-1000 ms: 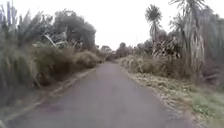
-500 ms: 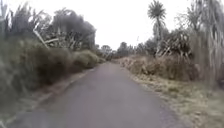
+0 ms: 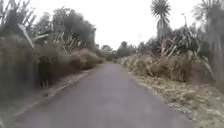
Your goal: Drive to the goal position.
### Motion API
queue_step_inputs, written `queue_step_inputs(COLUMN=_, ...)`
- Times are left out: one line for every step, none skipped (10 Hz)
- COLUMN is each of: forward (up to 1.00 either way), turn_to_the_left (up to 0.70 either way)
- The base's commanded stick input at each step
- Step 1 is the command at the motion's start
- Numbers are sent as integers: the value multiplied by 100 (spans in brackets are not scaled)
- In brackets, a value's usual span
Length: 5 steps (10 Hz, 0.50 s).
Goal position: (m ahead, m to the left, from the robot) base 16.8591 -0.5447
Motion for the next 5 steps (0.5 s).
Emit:
queue_step_inputs(forward=100, turn_to_the_left=0)
queue_step_inputs(forward=100, turn_to_the_left=0)
queue_step_inputs(forward=100, turn_to_the_left=0)
queue_step_inputs(forward=100, turn_to_the_left=0)
queue_step_inputs(forward=100, turn_to_the_left=0)
